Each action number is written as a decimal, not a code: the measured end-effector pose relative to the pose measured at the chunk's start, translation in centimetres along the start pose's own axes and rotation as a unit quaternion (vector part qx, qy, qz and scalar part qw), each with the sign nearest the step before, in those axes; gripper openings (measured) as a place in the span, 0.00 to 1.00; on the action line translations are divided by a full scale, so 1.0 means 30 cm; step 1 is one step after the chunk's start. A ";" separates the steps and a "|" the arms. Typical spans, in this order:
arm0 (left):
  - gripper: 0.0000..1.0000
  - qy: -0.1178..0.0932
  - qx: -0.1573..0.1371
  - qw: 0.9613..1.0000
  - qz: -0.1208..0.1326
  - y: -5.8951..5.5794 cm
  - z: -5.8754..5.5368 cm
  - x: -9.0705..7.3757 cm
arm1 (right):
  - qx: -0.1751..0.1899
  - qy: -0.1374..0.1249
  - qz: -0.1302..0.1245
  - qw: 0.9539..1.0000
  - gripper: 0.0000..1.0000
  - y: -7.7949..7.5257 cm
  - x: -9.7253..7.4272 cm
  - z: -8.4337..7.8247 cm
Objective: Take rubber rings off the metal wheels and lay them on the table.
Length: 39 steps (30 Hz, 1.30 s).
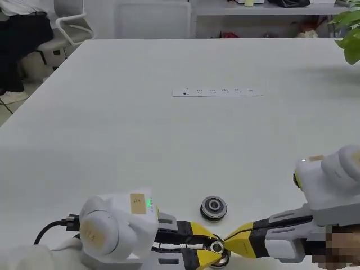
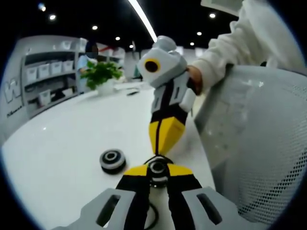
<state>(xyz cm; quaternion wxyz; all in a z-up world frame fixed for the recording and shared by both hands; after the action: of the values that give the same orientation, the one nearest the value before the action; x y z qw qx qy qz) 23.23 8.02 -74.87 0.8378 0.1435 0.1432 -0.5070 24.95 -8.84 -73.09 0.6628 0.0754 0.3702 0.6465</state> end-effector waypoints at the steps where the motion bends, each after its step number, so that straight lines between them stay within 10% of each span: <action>1: 0.14 0.000 -0.001 1.000 0.000 0.001 -0.001 0.000 | 0.001 0.000 -0.001 1.000 0.00 -0.001 0.000 -0.001; 10: 0.15 0.030 -0.005 1.000 -0.007 0.016 0.012 -0.008 | 0.009 -0.007 -0.007 1.000 0.00 -0.013 -0.009 0.000; 18: 0.35 0.043 0.008 0.999 -0.017 0.017 0.029 -0.055 | 0.010 -0.008 -0.007 1.000 0.00 -0.009 -0.012 0.004; 27: 0.53 0.020 -0.041 0.999 0.022 0.077 0.073 -0.183 | 0.016 -0.020 -0.004 1.000 0.00 -0.001 -0.020 0.015; 39: 0.67 0.029 0.000 0.997 0.069 0.103 0.110 -0.351 | 0.009 -0.028 0.003 1.000 0.00 0.023 -0.022 0.036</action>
<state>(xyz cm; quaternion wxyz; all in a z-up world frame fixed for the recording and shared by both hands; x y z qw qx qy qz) 21.62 16.63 -67.49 0.8662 0.1680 0.1570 -0.4437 25.10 -8.93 -71.64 0.6704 0.1003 0.3574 0.6425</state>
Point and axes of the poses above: the centre of the closed fingertips' face, and the gripper's own axes: x roughly forward along the fingers, y roughly to its left, z roughly out of its top, the point moved 10 cm from there along -x, roughly backward along the fingers, and after that the axes turned 14 degrees about z, right-handed, at the moved point
